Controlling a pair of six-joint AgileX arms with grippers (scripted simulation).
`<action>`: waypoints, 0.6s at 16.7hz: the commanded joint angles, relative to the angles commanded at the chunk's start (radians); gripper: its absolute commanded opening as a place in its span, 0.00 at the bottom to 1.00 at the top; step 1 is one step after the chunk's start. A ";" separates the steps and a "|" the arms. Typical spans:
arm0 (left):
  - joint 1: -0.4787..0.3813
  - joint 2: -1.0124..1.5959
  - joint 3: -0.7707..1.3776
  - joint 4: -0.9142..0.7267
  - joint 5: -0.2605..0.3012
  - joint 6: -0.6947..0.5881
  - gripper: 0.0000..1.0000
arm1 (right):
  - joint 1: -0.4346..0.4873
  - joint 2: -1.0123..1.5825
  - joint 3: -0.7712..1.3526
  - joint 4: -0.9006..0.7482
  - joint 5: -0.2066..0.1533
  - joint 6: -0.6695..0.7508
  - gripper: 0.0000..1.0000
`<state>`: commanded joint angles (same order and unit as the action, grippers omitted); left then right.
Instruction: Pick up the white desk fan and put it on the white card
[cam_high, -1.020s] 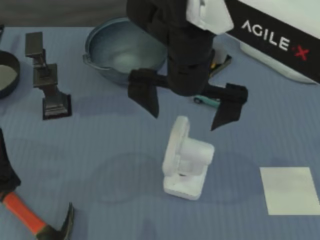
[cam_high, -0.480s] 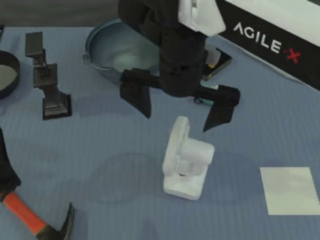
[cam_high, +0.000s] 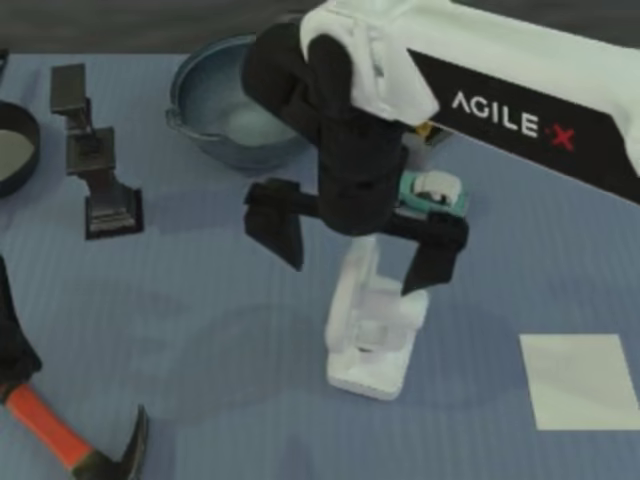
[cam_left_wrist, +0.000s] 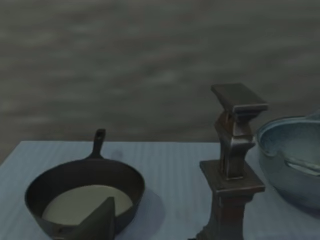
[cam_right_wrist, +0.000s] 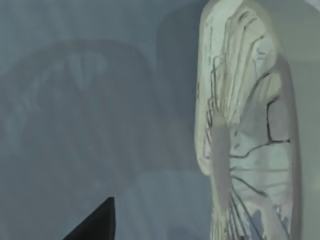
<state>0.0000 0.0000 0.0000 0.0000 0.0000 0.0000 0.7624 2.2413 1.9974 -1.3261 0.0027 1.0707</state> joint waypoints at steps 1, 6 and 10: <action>0.000 0.000 0.000 0.000 0.000 0.000 1.00 | 0.000 -0.001 -0.013 0.013 0.000 0.000 1.00; 0.000 0.000 0.000 0.000 0.000 0.000 1.00 | 0.001 -0.001 -0.017 0.016 0.000 0.001 0.92; 0.000 0.000 0.000 0.000 0.000 0.000 1.00 | 0.001 -0.001 -0.017 0.016 0.000 0.001 0.62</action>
<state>0.0000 0.0000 0.0000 0.0000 0.0000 0.0000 0.7630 2.2402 1.9809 -1.3100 0.0027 1.0712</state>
